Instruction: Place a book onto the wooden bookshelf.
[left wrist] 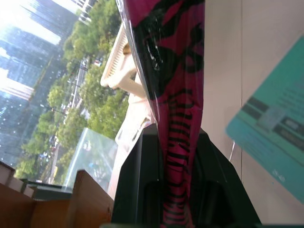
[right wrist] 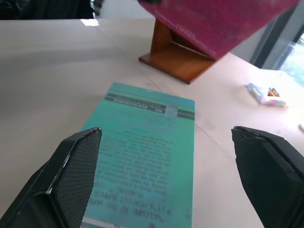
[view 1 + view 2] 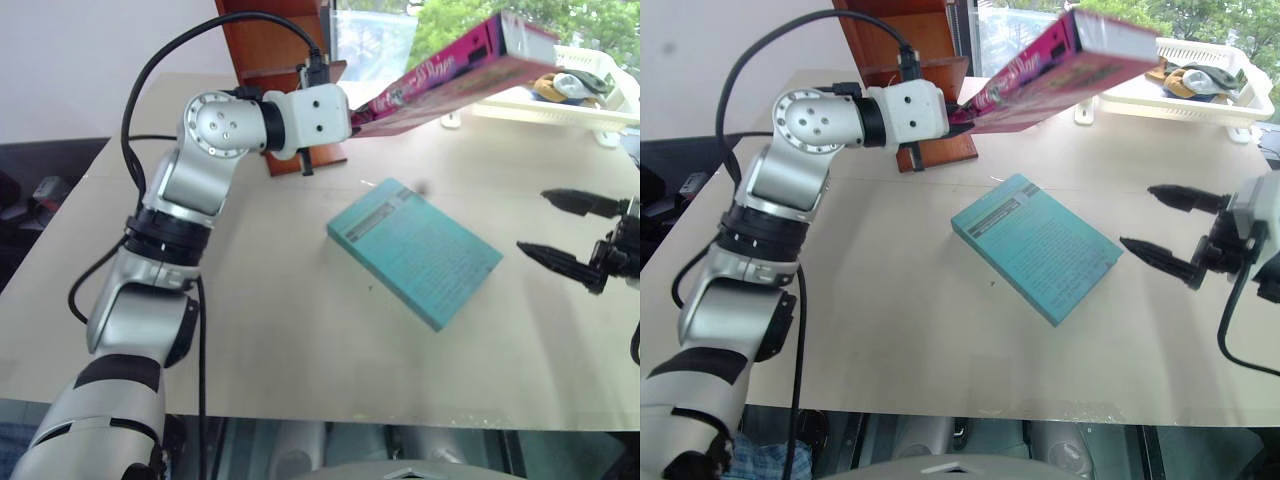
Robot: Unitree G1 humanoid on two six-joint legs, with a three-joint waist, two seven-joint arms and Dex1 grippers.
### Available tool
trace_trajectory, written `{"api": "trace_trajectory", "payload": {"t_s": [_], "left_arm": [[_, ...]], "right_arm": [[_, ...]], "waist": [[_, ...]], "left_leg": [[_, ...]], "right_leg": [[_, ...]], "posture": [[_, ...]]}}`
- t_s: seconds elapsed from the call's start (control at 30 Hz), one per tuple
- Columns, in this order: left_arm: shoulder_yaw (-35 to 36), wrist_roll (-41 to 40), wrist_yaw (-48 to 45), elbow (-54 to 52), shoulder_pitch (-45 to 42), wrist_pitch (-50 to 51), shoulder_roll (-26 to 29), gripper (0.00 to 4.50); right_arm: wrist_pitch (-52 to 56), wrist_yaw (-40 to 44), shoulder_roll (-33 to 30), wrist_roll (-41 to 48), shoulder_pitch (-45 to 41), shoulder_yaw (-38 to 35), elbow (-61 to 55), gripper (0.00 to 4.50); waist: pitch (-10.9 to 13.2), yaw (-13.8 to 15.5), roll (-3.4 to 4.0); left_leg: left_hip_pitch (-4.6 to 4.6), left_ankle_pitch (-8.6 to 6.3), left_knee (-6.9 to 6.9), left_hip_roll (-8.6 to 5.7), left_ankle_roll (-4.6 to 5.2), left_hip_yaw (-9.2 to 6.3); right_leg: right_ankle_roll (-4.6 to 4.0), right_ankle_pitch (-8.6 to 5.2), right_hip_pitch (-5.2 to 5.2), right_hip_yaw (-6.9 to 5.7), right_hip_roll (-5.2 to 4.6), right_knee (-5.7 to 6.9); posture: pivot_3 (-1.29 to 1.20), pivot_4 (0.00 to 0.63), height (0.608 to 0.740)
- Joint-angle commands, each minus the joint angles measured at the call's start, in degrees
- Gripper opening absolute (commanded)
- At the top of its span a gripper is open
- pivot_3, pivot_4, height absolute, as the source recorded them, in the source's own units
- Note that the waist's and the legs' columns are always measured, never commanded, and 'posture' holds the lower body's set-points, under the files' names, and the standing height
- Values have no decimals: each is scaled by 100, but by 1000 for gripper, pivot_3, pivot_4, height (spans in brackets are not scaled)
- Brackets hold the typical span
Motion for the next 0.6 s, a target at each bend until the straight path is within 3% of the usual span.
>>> {"api": "trace_trajectory", "payload": {"t_s": [0.03,0.6], "left_arm": [[207,184,-1,-6,-587,78,210,312],[28,1209,341,1346,-1919,-432,506,312]], "right_arm": [[-104,165,-30,84,-305,-60,292,4500],[-263,476,262,-156,-1228,534,1119,4500]], "waist": [[2,7,-1],[7,-4,7]], "left_leg": [[-3,0,-1,0,-1,-1],[-25,7,-1,2,-9,7]], "right_leg": [[0,0,-2,-1,0,-1],[-1,-1,-34,3,-3,5]], "posture": [[0,150,740],[0,150,740]]}}
